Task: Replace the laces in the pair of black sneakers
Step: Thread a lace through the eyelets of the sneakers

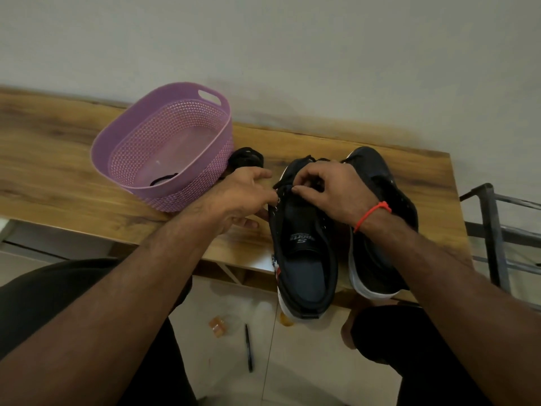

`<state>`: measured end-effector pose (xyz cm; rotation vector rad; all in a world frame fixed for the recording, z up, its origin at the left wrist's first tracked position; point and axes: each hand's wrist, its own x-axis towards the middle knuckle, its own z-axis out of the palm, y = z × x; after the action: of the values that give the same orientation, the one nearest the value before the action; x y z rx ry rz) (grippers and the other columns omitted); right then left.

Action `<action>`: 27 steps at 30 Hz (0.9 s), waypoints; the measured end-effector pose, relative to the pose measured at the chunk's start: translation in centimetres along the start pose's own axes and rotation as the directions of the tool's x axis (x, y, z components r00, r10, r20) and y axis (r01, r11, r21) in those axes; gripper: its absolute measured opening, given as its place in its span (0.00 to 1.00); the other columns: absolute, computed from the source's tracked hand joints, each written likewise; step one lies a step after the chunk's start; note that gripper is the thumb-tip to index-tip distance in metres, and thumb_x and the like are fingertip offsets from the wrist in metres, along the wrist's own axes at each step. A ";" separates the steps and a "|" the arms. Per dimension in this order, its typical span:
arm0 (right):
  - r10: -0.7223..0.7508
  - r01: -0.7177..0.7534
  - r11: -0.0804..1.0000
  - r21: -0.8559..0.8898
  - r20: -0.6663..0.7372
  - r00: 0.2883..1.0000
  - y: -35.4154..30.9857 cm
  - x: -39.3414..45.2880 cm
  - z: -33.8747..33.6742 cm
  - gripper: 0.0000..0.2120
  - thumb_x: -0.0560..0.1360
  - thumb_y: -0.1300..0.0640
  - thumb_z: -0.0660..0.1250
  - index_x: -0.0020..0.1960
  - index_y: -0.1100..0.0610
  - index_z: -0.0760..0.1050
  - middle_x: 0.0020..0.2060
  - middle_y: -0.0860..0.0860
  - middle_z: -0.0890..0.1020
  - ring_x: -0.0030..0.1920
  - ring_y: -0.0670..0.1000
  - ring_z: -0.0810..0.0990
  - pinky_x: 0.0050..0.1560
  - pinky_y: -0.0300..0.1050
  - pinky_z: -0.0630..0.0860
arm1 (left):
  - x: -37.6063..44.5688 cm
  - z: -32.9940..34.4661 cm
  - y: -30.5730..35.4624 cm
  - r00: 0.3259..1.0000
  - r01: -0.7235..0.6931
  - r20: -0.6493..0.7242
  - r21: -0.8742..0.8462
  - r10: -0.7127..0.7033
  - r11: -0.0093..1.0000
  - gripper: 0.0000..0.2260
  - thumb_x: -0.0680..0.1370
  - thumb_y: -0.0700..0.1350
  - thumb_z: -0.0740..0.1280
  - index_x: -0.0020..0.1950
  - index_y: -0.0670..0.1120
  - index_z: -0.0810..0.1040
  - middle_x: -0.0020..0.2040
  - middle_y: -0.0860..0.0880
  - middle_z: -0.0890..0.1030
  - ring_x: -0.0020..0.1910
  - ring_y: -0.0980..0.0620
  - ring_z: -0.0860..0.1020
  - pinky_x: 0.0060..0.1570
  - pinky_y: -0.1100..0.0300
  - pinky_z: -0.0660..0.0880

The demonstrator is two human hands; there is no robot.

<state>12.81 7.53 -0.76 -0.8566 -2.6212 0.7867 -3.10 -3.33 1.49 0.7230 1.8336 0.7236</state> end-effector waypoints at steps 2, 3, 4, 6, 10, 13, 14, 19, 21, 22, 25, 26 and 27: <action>-0.019 0.021 0.999 -0.038 0.041 0.999 0.1 0.2 0.4 0.02 0.75 0.54 0.72 0.46 0.52 0.81 0.41 0.46 0.81 0.45 0.48 0.77 0.52 0.46 0.74 | 0.0 0.0 0.0 1.000 0.008 0.030 -0.023 -0.007 1.000 0.31 0.78 0.38 0.70 0.78 0.55 0.65 0.55 0.51 0.85 0.46 0.52 0.86 0.37 0.56 0.78; -0.016 0.020 0.998 -0.063 0.064 0.998 0.2 0.3 0.6 0.02 0.75 0.54 0.72 0.46 0.51 0.81 0.42 0.46 0.81 0.46 0.50 0.77 0.53 0.49 0.74 | 0.0 0.0 0.0 0.999 0.007 0.039 -0.032 -0.006 0.999 0.31 0.78 0.37 0.70 0.77 0.55 0.65 0.55 0.52 0.86 0.46 0.51 0.86 0.37 0.56 0.79; -0.014 0.021 0.996 -0.083 0.082 0.997 0.3 0.3 0.7 0.01 0.75 0.53 0.71 0.45 0.49 0.80 0.42 0.46 0.81 0.46 0.51 0.77 0.54 0.50 0.74 | -0.1 -0.1 0.0 0.999 0.008 0.045 -0.041 -0.006 0.999 0.31 0.78 0.36 0.70 0.77 0.55 0.65 0.54 0.53 0.86 0.45 0.51 0.86 0.37 0.56 0.79; -0.012 0.022 0.996 -0.092 0.100 0.995 0.4 0.3 0.9 0.03 0.74 0.53 0.71 0.44 0.47 0.78 0.41 0.45 0.80 0.46 0.52 0.77 0.54 0.53 0.75 | -0.1 -0.2 -0.1 0.998 0.008 0.056 -0.059 -0.004 0.998 0.32 0.78 0.35 0.69 0.77 0.55 0.65 0.54 0.54 0.86 0.44 0.51 0.86 0.38 0.56 0.81; -0.018 0.026 0.997 -0.074 0.107 0.994 0.6 0.4 1.2 0.01 0.75 0.52 0.71 0.46 0.48 0.79 0.41 0.45 0.79 0.46 0.51 0.77 0.53 0.52 0.76 | 0.1 -0.4 -0.2 0.997 0.005 0.076 -0.056 0.000 0.998 0.32 0.78 0.33 0.69 0.78 0.55 0.65 0.54 0.53 0.86 0.48 0.50 0.86 0.42 0.53 0.83; -0.014 0.021 0.997 -0.070 0.091 0.996 0.7 0.5 1.3 0.02 0.75 0.52 0.71 0.47 0.49 0.80 0.43 0.45 0.79 0.47 0.51 0.77 0.53 0.52 0.76 | 0.1 -0.4 -0.2 0.996 0.001 0.088 -0.048 0.003 0.999 0.33 0.78 0.33 0.69 0.78 0.55 0.65 0.53 0.53 0.87 0.49 0.49 0.86 0.43 0.52 0.83; -0.015 0.020 0.998 -0.065 0.082 0.997 0.6 0.5 1.3 0.02 0.75 0.52 0.71 0.47 0.50 0.80 0.43 0.46 0.79 0.47 0.51 0.77 0.53 0.51 0.76 | 0.1 -0.4 -0.2 0.996 0.000 0.091 -0.048 0.004 0.999 0.33 0.78 0.33 0.69 0.78 0.55 0.65 0.53 0.53 0.87 0.49 0.49 0.86 0.43 0.52 0.83; -0.012 0.016 0.999 -0.042 0.099 0.995 0.7 0.5 1.5 0.02 0.76 0.52 0.71 0.48 0.50 0.80 0.44 0.46 0.80 0.48 0.51 0.78 0.53 0.51 0.76 | 0.1 -0.5 -0.2 0.994 -0.007 0.109 -0.049 0.012 0.999 0.33 0.78 0.33 0.69 0.78 0.55 0.65 0.53 0.53 0.87 0.48 0.50 0.86 0.39 0.54 0.82; 0.006 0.000 0.999 -0.046 0.111 0.994 0.8 0.5 1.5 0.03 0.76 0.51 0.71 0.49 0.49 0.80 0.44 0.45 0.80 0.48 0.50 0.77 0.52 0.49 0.76 | 0.1 -0.5 -0.2 0.993 -0.005 0.116 -0.042 0.010 0.999 0.31 0.78 0.34 0.69 0.78 0.55 0.66 0.54 0.52 0.86 0.48 0.50 0.86 0.39 0.55 0.82; 0.016 -0.012 0.999 -0.035 0.110 0.994 0.8 0.5 1.5 0.03 0.76 0.52 0.71 0.49 0.49 0.80 0.44 0.45 0.80 0.48 0.49 0.77 0.51 0.46 0.76 | 0.1 -0.5 -0.3 0.993 -0.001 0.119 -0.037 0.006 0.999 0.29 0.79 0.36 0.69 0.77 0.55 0.67 0.54 0.52 0.86 0.47 0.51 0.86 0.40 0.55 0.82; 0.061 -0.065 0.997 0.038 0.100 0.993 0.6 0.3 1.4 0.02 0.76 0.53 0.72 0.48 0.50 0.80 0.41 0.42 0.79 0.44 0.42 0.77 0.44 0.31 0.69 | 0.1 -0.5 -0.4 0.996 -0.011 0.091 -0.036 0.014 0.999 0.16 0.82 0.44 0.68 0.69 0.54 0.75 0.55 0.51 0.85 0.42 0.53 0.86 0.40 0.55 0.82; 0.073 -0.079 0.995 0.058 0.091 0.993 0.6 0.2 1.3 0.03 0.76 0.53 0.72 0.48 0.49 0.79 0.41 0.42 0.79 0.43 0.41 0.76 0.42 0.27 0.67 | 0.2 -0.4 -0.6 0.998 -0.032 0.053 -0.038 0.034 0.999 0.13 0.82 0.45 0.68 0.66 0.53 0.78 0.54 0.51 0.85 0.41 0.53 0.85 0.40 0.55 0.82; 0.085 -0.091 0.993 0.077 0.079 0.993 0.6 0.2 1.3 0.04 0.75 0.54 0.73 0.47 0.49 0.79 0.41 0.42 0.79 0.41 0.39 0.76 0.40 0.25 0.66 | 0.3 -0.2 -0.8 0.998 -0.056 0.008 -0.033 0.056 0.998 0.09 0.82 0.45 0.68 0.62 0.52 0.81 0.52 0.51 0.85 0.40 0.54 0.84 0.39 0.56 0.82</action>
<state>12.42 7.49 -2.08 -0.9435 -2.6114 0.9588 -3.46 -3.64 0.80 0.7573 1.7957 0.7843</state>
